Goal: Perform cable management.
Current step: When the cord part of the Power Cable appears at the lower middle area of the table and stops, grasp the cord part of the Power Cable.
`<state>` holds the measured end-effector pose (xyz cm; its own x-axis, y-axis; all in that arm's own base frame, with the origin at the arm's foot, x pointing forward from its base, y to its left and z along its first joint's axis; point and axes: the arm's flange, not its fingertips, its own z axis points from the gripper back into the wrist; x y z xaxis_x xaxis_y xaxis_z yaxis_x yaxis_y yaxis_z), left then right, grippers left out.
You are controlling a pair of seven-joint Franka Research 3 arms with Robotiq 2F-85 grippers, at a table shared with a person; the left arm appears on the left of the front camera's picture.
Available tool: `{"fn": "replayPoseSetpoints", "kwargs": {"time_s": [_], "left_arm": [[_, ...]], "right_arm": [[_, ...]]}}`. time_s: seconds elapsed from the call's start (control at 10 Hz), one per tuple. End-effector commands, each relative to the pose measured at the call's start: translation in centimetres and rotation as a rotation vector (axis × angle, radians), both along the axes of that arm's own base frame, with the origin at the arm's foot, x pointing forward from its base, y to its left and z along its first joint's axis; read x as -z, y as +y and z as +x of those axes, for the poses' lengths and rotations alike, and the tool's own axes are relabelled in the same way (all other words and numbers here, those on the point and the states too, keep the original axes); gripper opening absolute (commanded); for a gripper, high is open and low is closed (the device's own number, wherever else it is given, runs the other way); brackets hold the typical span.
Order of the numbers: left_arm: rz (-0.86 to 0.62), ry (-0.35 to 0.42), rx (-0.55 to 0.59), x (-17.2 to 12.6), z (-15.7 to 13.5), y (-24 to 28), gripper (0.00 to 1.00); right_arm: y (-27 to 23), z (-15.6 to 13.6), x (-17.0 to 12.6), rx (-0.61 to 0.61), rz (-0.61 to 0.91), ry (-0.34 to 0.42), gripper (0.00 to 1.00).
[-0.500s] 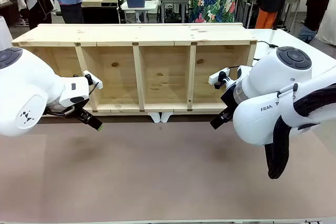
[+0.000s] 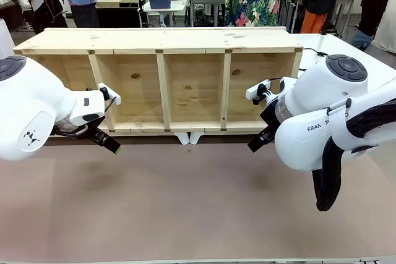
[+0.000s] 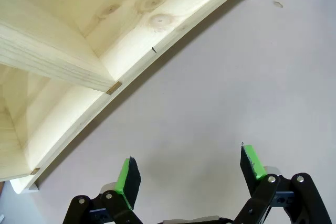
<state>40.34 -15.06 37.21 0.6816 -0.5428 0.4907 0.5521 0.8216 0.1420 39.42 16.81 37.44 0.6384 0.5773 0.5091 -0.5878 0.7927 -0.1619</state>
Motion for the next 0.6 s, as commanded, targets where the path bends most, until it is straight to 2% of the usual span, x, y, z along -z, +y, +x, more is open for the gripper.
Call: {"fn": "replayPoseSetpoints", "kwargs": {"time_s": [0.0, 0.5], "left_arm": [[0.0, 0.0, -0.001, 0.0, 0.01, 0.04, 1.0], [0.0, 0.0, -0.001, 0.0, 0.01, 0.04, 1.0]], "right_arm": [[-0.02, 0.01, 0.01, 0.001, 0.001, 0.001, 1.0], [-0.02, 0.01, 0.01, 0.001, 0.001, 0.001, 1.0]]}}
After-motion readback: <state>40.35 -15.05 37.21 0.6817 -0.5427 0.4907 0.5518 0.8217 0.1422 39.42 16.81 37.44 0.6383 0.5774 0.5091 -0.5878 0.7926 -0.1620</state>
